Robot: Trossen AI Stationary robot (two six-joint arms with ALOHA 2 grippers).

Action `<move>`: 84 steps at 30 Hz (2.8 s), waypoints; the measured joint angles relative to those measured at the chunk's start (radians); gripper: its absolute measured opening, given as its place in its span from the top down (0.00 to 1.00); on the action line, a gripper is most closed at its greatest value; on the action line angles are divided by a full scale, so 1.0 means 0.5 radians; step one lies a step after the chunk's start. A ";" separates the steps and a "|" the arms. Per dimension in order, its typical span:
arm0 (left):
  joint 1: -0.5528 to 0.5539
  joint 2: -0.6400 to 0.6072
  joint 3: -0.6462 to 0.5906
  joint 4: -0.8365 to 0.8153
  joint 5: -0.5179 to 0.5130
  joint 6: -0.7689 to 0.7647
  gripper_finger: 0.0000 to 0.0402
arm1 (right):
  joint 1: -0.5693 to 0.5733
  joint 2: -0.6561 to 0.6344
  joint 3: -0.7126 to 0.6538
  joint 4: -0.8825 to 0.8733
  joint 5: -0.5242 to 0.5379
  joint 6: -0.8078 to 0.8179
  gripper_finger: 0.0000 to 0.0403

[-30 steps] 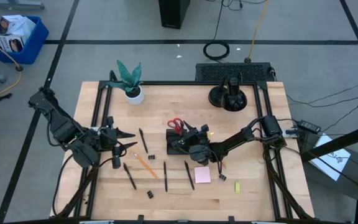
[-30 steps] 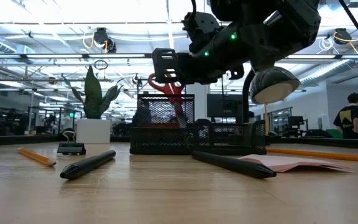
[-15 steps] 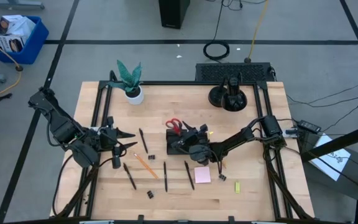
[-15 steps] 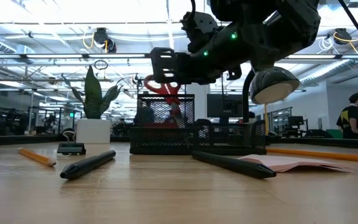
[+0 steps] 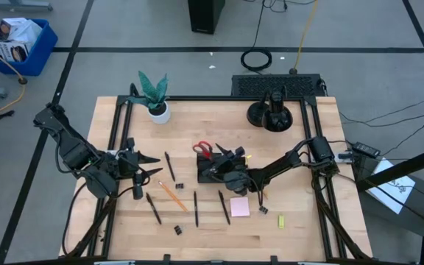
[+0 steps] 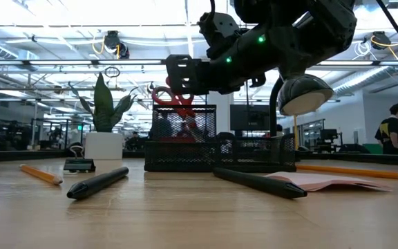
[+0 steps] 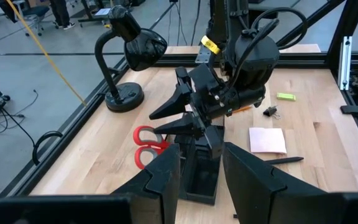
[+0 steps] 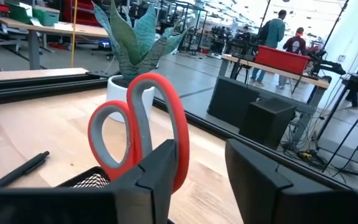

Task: Pick and place office supplies into organizer
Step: Put the scissor into the desk organizer, then put the right orange pencil into the desk organizer

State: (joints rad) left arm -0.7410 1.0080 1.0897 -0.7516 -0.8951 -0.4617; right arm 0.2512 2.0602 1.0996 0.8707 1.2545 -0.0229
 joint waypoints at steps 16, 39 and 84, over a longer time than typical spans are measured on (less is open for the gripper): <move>0.000 0.000 0.000 0.001 0.000 0.001 0.68 | 0.038 -0.015 0.000 0.083 0.008 -0.159 0.54; 0.000 0.000 0.000 0.001 0.000 0.001 0.68 | 0.165 -0.015 0.000 1.023 0.004 -1.198 0.54; 0.000 0.173 0.000 -0.001 0.031 -0.021 0.68 | 0.395 -0.422 0.000 1.321 0.045 -2.567 0.54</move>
State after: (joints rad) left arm -0.7410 1.0946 1.0897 -0.7521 -0.8799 -0.4725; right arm 0.4489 1.8494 1.0996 1.5310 1.2771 -1.3064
